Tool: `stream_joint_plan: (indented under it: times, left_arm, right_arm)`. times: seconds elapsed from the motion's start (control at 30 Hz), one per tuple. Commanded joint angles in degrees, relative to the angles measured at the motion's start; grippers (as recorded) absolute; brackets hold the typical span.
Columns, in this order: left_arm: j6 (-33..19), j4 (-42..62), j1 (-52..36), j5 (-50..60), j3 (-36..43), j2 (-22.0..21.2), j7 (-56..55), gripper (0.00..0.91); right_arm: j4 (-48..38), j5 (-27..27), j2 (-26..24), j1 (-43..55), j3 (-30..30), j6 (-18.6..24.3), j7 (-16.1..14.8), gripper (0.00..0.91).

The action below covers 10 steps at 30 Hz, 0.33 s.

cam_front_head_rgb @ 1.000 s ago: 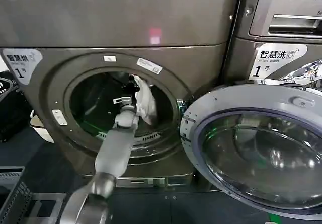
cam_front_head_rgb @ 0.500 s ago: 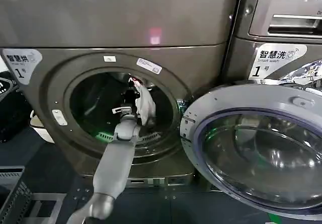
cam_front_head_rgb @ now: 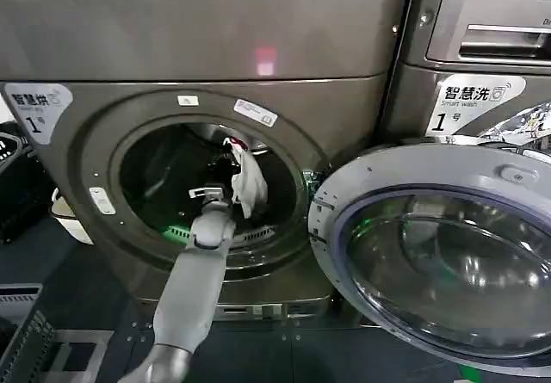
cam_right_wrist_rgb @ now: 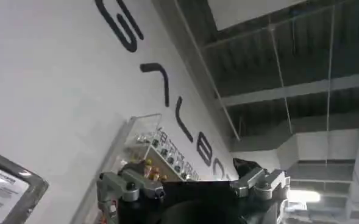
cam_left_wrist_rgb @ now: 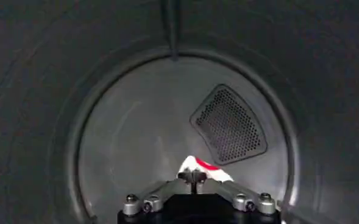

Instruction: Grasp the clothes from the dryer.

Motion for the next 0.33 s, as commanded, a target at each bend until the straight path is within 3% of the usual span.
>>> stream_joint_plan:
  times: [0.03,0.33]
  left_arm:
    - [0.9,-1.6,1.0,0.0,0.0,0.4,1.5,0.0]
    - [1.1,-1.7,0.8,0.0,0.3,0.1,2.1,0.0]
  right_arm:
    - [0.5,-0.1,0.0,0.0,0.0,-0.2,-0.3,0.907]
    - [0.9,-0.1,0.4,0.3,-0.4,-0.3,-0.7,0.907]
